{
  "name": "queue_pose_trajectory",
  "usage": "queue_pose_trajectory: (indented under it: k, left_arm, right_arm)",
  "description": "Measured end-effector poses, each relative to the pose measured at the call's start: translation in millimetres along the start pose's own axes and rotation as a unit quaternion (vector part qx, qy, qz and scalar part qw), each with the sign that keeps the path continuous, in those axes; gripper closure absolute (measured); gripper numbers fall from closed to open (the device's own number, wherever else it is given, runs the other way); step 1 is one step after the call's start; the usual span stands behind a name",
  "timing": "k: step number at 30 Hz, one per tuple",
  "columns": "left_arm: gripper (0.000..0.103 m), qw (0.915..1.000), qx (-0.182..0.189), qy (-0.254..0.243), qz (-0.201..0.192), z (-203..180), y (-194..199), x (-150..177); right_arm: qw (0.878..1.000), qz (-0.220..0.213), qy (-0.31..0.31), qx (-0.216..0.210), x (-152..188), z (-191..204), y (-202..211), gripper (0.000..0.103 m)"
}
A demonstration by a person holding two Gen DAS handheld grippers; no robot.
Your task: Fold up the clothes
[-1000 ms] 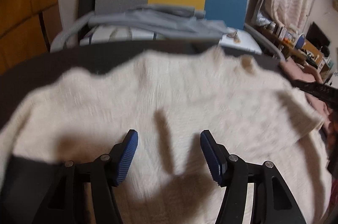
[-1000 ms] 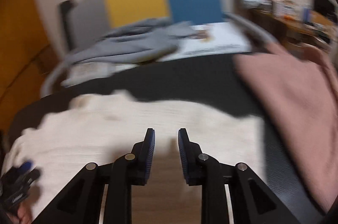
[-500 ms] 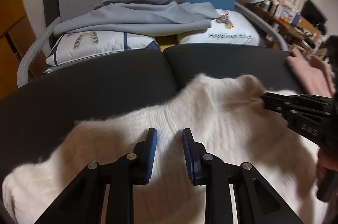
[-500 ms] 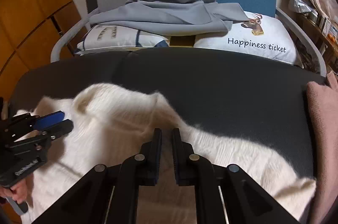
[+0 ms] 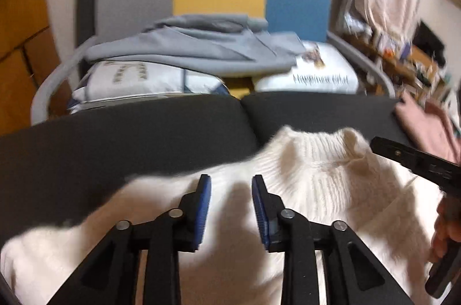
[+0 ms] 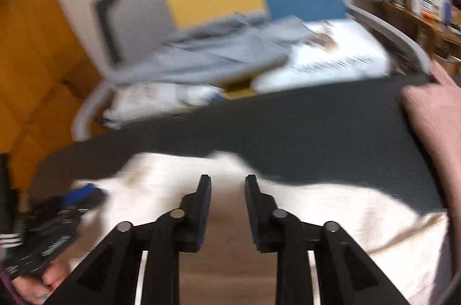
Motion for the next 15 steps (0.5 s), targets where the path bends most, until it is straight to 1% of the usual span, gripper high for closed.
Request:
queue_pose_trajectory:
  k: [1, 3, 4, 6, 8, 9, 10, 11, 12, 15]
  left_arm:
    - [0.060, 0.9999, -0.010, 0.008, 0.003, 7.9, 4.7, 6.3]
    - [0.059, 0.9993, -0.027, 0.023, 0.008, 22.2, 12.5, 19.6]
    - [0.059, 0.9989, -0.033, 0.030, 0.011, 27.8, 14.7, 27.1]
    - [0.059, 0.9984, -0.038, 0.039, 0.015, 34.7, 14.9, 38.0]
    - [0.056, 0.9981, -0.036, 0.049, 0.014, 40.0, 14.2, 46.5]
    - [0.052, 0.9980, -0.031, 0.054, 0.011, 41.9, 14.3, 48.0]
    - [0.051, 0.9979, -0.028, 0.057, 0.011, 43.5, 13.6, 48.9]
    - [0.051, 0.9979, -0.028, 0.058, 0.010, 43.6, 13.4, 49.9]
    - [0.050, 0.9979, -0.029, 0.057, 0.008, 43.0, 13.6, 51.1]
    - [0.049, 0.9981, -0.033, 0.052, 0.006, 41.2, 13.2, 51.9]
  right_arm:
    - [1.000, 0.006, 0.016, -0.026, 2.3, 15.2, 0.5, 0.077]
    - [0.995, 0.030, 0.061, -0.069, 8.6, 50.6, -6.6, 0.079]
    - [0.993, 0.039, 0.083, -0.078, 10.6, 65.4, -13.3, 0.080]
    - [0.990, 0.057, 0.114, -0.062, 10.8, 83.7, -31.7, 0.082]
    - [0.987, 0.075, 0.135, -0.045, 10.0, 97.7, -50.1, 0.085]
    - [0.989, 0.083, 0.121, -0.030, 7.1, 93.3, -59.8, 0.086]
    - [0.991, 0.087, 0.101, -0.016, 3.5, 85.1, -68.8, 0.088]
    - [0.993, 0.090, 0.081, -0.010, 0.4, 76.5, -76.0, 0.096]
    - [0.994, 0.093, 0.061, -0.009, -2.3, 68.4, -82.6, 0.103]
    - [0.995, 0.090, 0.029, -0.011, -7.7, 59.6, -95.9, 0.103]
Point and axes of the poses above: each gripper's, at about its wrist camera, not at the fingertips, and y roughly against the way its jaws point, z to its left, x to its underside, the point moved 2 cm from there along -y, roughly the way its jaws point, and after that the axes turned 1 degree about -x, right-handed, at the moved point
